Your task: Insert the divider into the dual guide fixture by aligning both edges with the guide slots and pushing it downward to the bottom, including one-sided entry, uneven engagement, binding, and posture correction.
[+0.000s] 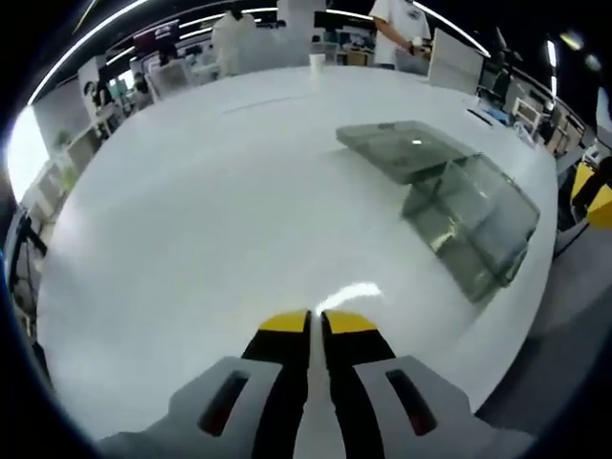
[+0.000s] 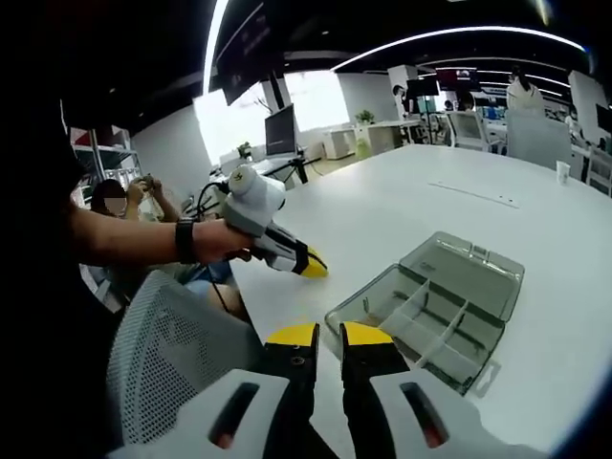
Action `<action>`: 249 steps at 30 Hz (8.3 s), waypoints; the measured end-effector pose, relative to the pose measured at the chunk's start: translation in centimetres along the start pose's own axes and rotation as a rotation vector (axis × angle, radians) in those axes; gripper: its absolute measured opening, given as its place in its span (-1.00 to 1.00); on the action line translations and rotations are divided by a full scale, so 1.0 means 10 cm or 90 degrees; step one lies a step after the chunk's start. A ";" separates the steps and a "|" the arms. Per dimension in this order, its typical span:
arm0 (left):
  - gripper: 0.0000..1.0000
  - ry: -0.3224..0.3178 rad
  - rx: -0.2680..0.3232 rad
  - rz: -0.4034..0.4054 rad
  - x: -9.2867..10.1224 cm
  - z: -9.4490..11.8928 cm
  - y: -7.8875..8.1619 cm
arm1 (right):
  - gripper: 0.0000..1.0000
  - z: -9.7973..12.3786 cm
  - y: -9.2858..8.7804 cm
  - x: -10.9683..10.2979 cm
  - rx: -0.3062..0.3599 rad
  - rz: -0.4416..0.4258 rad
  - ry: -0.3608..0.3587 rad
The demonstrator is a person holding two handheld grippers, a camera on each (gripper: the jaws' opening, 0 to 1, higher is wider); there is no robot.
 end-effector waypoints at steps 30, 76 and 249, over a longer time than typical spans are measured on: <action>-0.35 0.060 -0.046 0.014 0.28 -0.12 0.18 | -0.93 0.06 0.00 0.04 0.018 -0.007 -0.004; -0.39 -0.111 0.157 0.076 0.51 0.52 0.38 | -0.91 0.27 0.21 0.12 0.031 0.071 -0.005; -0.58 -0.653 0.189 -0.014 1.52 1.00 0.27 | -1.00 0.45 0.49 -0.09 -0.109 0.217 0.247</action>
Point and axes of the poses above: the point that each gripper's makers call its tool centre point, and the gripper's own axes: z roughly backward along the fingers, x roughly to its right, y roughly out of its top, the point moved 5 cm from there along z, roughly backward along the fingers, and after that the axes turned 11 degrees about -x, right-handed, at the moved point
